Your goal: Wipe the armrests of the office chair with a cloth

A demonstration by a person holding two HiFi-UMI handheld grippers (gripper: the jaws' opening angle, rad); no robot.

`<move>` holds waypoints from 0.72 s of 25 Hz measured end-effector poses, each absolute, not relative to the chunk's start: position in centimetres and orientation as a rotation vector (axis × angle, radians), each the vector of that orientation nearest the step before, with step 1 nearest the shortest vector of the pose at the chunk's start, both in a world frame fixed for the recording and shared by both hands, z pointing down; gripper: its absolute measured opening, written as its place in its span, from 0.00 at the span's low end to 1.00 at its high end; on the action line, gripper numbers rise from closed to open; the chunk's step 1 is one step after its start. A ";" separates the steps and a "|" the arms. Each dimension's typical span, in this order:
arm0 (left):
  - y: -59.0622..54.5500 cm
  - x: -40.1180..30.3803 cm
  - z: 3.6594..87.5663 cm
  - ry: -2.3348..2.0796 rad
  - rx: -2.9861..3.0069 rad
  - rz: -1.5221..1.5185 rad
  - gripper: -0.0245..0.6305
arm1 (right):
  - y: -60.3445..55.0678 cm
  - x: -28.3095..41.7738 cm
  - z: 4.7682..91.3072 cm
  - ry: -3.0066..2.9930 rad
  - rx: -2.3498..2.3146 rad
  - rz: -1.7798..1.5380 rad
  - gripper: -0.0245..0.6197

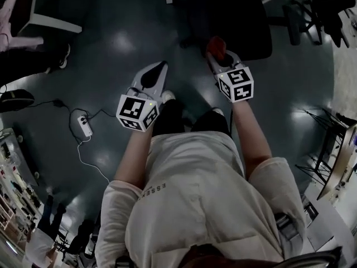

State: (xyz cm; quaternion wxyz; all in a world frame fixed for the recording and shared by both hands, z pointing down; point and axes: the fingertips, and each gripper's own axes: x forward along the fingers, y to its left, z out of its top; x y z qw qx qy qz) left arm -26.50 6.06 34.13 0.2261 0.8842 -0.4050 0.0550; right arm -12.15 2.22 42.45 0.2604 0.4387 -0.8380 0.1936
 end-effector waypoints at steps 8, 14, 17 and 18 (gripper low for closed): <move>7.4 -16.8 26.3 -1.233 2.568 0.004 0.06 | 6.6 -3.9 33.8 -2.403 1.257 0.381 0.12; 12.8 -7.0 24.6 -1.283 2.564 -0.030 0.06 | 13.6 3.9 31.4 -2.423 1.127 0.273 0.12; 14.7 -3.8 23.9 -1.322 2.554 -0.030 0.06 | 15.6 8.1 30.3 -2.419 1.119 0.247 0.12; 15.4 -2.9 23.6 -1.330 2.556 -0.029 0.06 | 16.0 9.4 30.1 -2.415 1.130 0.234 0.12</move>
